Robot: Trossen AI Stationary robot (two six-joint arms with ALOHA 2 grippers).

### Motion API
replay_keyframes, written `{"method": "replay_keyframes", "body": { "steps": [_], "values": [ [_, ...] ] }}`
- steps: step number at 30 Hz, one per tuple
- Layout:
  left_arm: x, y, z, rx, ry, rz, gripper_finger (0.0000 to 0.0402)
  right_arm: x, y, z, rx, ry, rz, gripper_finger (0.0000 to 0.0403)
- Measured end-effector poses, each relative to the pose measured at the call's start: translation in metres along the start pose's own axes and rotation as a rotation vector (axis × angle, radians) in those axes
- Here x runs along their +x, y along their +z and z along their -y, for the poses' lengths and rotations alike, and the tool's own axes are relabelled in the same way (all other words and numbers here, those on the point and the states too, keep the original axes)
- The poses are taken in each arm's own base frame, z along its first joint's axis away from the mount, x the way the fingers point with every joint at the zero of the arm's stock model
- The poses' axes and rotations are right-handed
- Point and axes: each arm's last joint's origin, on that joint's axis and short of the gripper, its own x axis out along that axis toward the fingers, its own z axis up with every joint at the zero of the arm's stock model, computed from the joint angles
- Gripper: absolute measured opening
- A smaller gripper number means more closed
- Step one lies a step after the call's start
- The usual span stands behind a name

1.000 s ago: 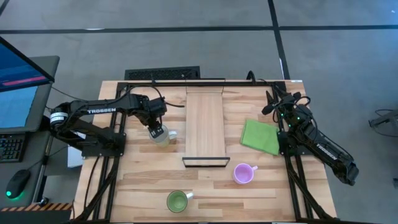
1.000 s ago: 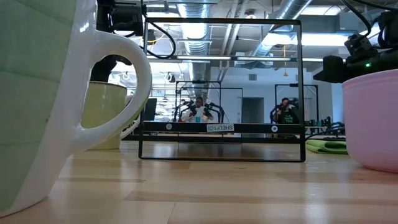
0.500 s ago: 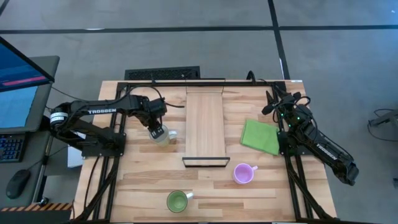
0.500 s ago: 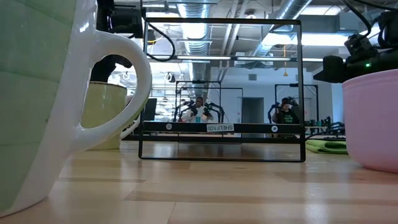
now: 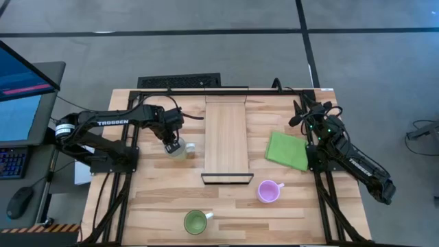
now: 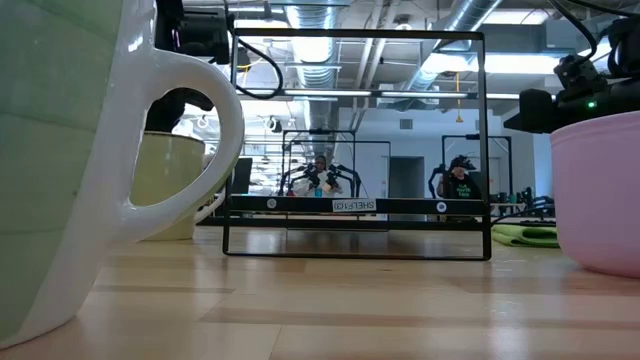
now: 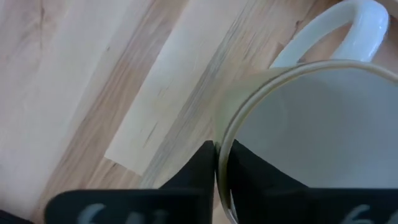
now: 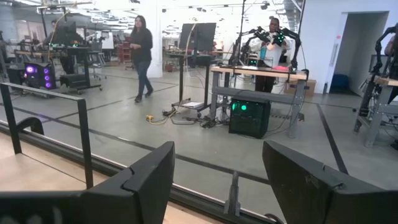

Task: Stack small to large cups/mugs on shelf
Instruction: Put the yellow mug on the shelf

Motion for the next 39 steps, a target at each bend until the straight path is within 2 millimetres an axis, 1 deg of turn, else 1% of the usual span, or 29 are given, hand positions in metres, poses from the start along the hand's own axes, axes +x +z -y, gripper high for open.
{"method": "replay_keyframes", "body": {
  "steps": [2,8,12,19,24,32,39],
  "values": [
    [-0.0002,0.0,0.0001,-0.003,-0.003,-0.001,0.0012,0.0,0.0001,0.0,0.0,0.0,0.0,0.0268],
    [-0.0001,-0.0004,0.0005,-0.019,-0.021,-0.009,0.0042,0.0,0.0001,0.0,0.0,0.0,0.0,0.0268],
    [-0.0001,-0.0006,0.0013,-0.027,-0.049,-0.017,0.0045,0.0,0.0002,0.0,0.0,0.0,0.001,0.0268],
    [-0.0001,0.0004,0.0016,-0.025,-0.053,-0.006,0.0036,0.0,0.0001,0.0,0.0,0.0,0.001,0.0268],
    [-0.0002,0.0005,0.0016,0.011,-0.051,-0.004,0.001,0.0,0.0,0.0,0.0,0.0,0.0,0.0268],
    [-0.0002,0.0035,0.0024,0.111,-0.054,0.031,0.0007,0.0,0.0002,0.0,0.0,0.0,0.001,0.0268],
    [-0.0003,0.008,0.0032,0.068,-0.057,0.077,0.0007,0.0,0.0,0.0,0.037,0.0,0.0,0.0268]
  ]
}}
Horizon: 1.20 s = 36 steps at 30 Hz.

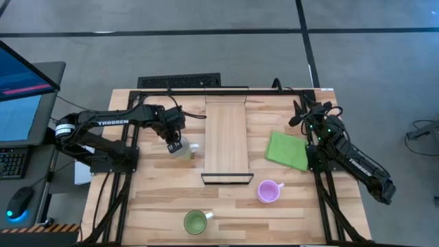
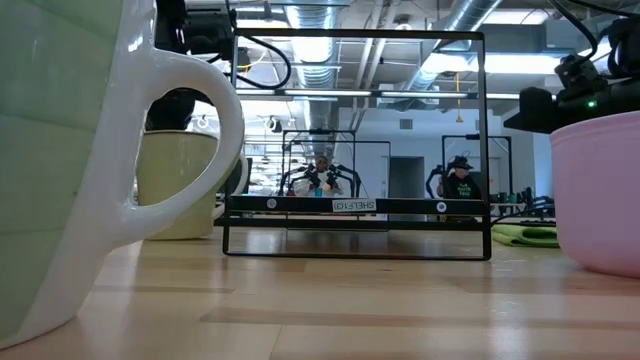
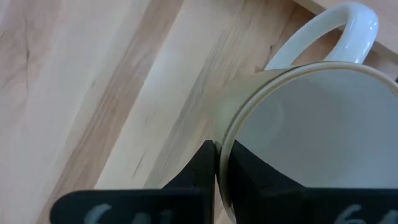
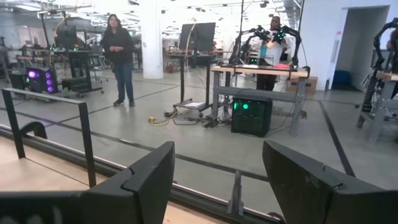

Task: Stack small to large cups/mugs on shelf
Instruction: Put the yellow mug on the shelf

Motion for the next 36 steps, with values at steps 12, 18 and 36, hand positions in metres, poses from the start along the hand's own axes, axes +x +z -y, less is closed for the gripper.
{"method": "replay_keyframes", "body": {
  "steps": [12,18,36],
  "values": [
    [-0.05,0.024,0.005,0.061,0.077,0.095,0.0006,0.0,0.0,0.0,0.032,0.0,0.0,0.0268],
    [-0.095,0.044,0.003,0.041,0.105,0.194,0.0006,0.0,0.0,0.0,0.033,0.0,0.0,0.0268],
    [-0.082,0.163,0.003,0.231,0.064,0.09,0.0006,0.0,0.0,0.0,0.034,0.0,0.0,0.0268]
  ]
}}
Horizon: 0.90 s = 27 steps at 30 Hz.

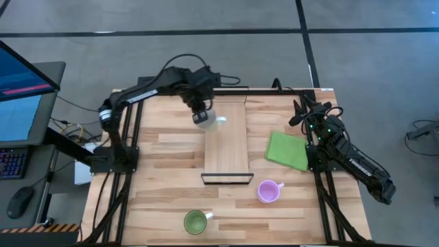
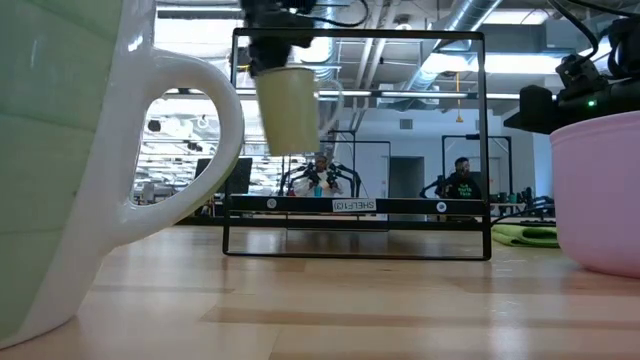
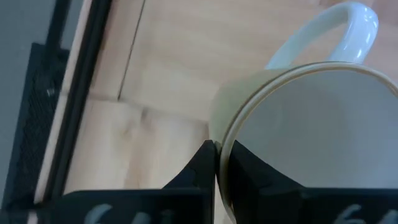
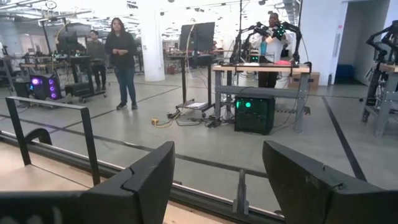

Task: Stack small to large cups/mugs on shelf
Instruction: Put the yellow mug on the shelf

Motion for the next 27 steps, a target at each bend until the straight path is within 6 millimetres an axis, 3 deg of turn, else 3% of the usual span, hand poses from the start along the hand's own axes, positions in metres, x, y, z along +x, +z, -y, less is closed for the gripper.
{"method": "replay_keyframes", "body": {
  "steps": [10,19,27],
  "values": [
    [0.044,0.038,-0.006,0.014,-0.031,-0.065,0.0006,0.0,0.0,0.0,0.0,0.0,0.0,0.0268],
    [0.072,0.054,-0.019,-0.057,-0.083,-0.111,0.0006,0.0,0.0,0.0,0.016,0.001,0.0,0.0268],
    [0.074,0.055,-0.027,-0.117,-0.09,-0.112,0.0006,0.0,0.0,0.0,0.016,0.001,0.0,0.0268]
  ]
}}
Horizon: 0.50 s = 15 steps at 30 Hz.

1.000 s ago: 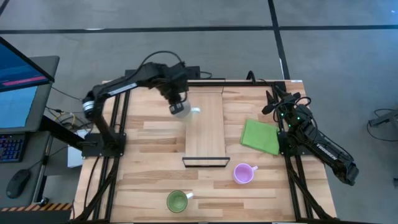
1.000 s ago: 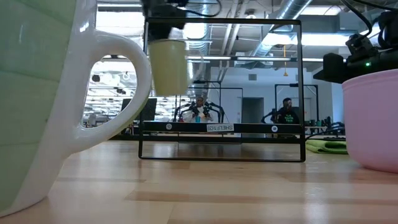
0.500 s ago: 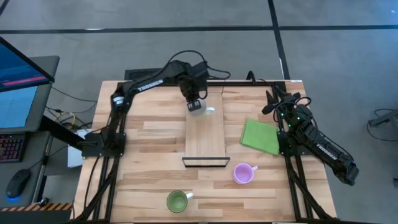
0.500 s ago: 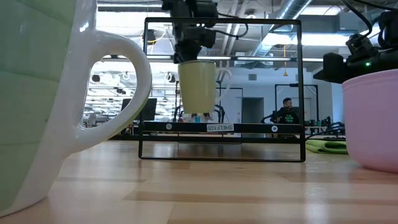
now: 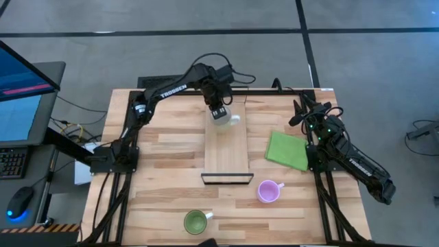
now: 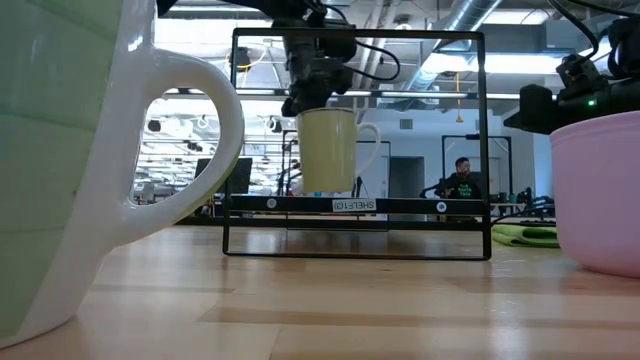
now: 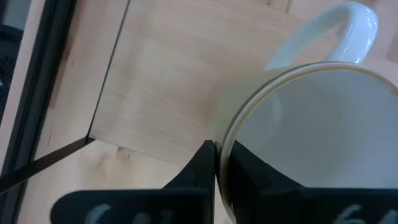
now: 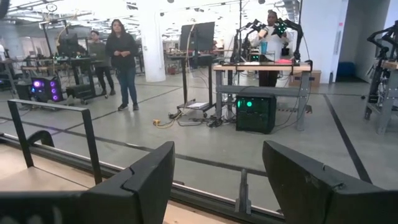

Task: Stack small to large cups/mugs on shelf
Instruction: Put the yellow mug on the shelf

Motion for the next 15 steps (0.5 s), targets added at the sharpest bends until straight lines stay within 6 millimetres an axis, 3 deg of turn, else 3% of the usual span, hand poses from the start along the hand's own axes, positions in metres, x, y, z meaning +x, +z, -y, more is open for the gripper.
{"method": "replay_keyframes", "body": {
  "steps": [15],
  "values": [
    [0.0067,0.0045,-0.0043,0.002,0.004,0.02,0.0006,0.0,-0.0001,0.0,0.0,0.0,-0.001,0.0268]
  ]
}}
